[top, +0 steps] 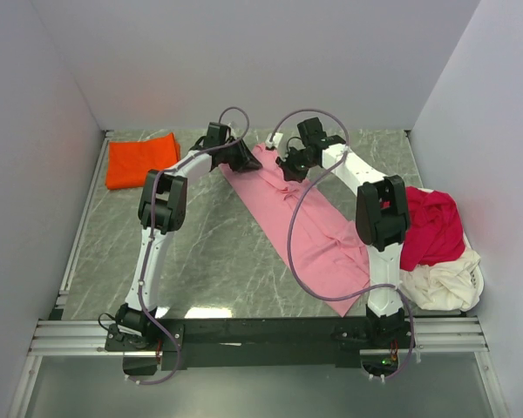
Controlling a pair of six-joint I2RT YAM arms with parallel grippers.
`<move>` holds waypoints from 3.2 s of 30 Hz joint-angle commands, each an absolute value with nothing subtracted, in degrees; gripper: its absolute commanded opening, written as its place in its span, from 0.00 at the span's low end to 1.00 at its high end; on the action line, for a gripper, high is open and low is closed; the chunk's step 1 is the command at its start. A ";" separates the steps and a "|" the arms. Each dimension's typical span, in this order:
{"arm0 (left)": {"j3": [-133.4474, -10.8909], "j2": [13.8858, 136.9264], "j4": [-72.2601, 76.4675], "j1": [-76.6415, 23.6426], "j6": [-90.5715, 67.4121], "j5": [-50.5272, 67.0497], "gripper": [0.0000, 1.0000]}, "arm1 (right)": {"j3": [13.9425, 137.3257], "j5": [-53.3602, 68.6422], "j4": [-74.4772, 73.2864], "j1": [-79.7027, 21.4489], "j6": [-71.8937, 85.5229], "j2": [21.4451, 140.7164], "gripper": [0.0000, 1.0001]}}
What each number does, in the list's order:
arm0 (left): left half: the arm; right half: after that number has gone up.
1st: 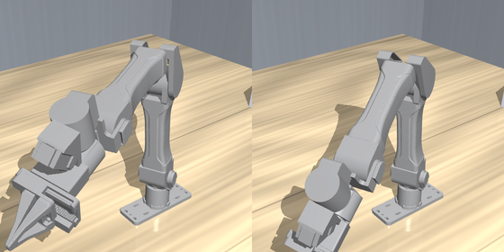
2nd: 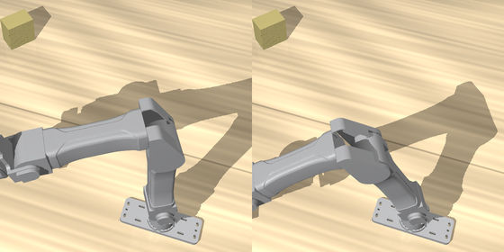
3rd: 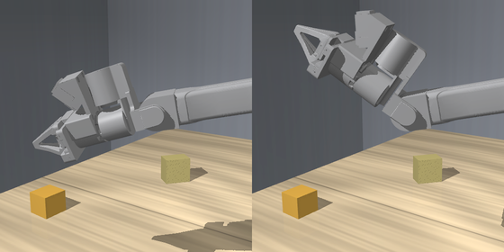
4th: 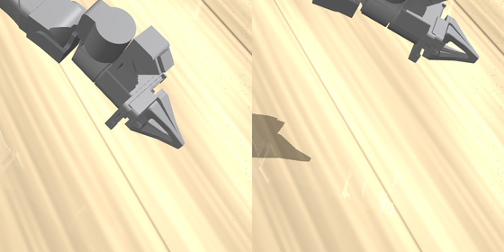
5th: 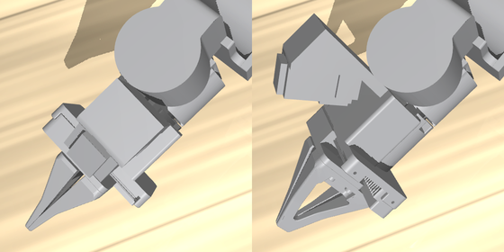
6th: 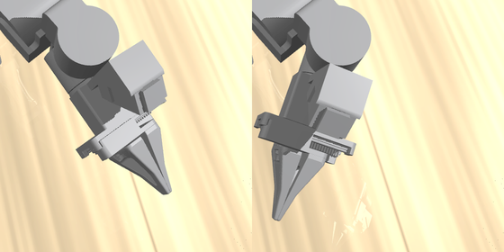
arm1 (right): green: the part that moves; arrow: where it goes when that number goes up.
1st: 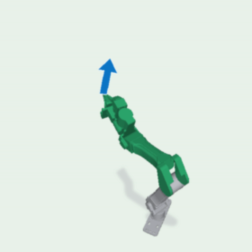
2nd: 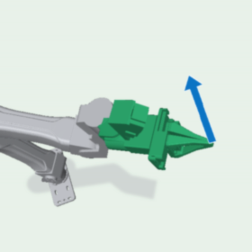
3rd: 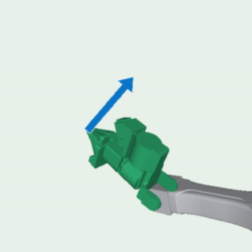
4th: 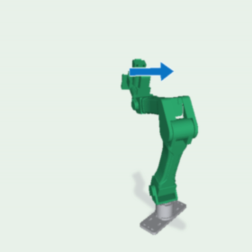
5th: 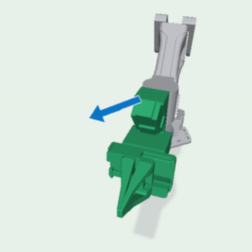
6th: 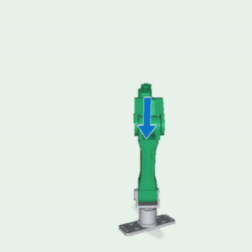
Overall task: Fold and stack the t-shirts
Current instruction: Fold the tshirt
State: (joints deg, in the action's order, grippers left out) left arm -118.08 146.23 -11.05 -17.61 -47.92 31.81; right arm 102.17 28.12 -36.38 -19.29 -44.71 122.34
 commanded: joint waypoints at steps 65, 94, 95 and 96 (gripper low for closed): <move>-96.68 125.68 -23.12 -14.24 -35.77 6.95 0.32 | 71.46 35.59 -36.83 -18.46 -40.08 84.03 0.34; -133.96 144.16 -22.43 -1.85 -39.12 19.33 0.35 | 61.18 29.00 -36.83 -18.72 -49.04 79.36 0.38; -132.81 142.14 -21.80 -1.85 -38.42 20.38 0.41 | 60.74 29.00 -37.44 -18.63 -50.35 79.54 0.38; -131.24 138.55 -21.54 -1.76 -37.63 21.00 0.44 | 59.95 29.18 -37.79 -18.55 -51.06 79.63 0.38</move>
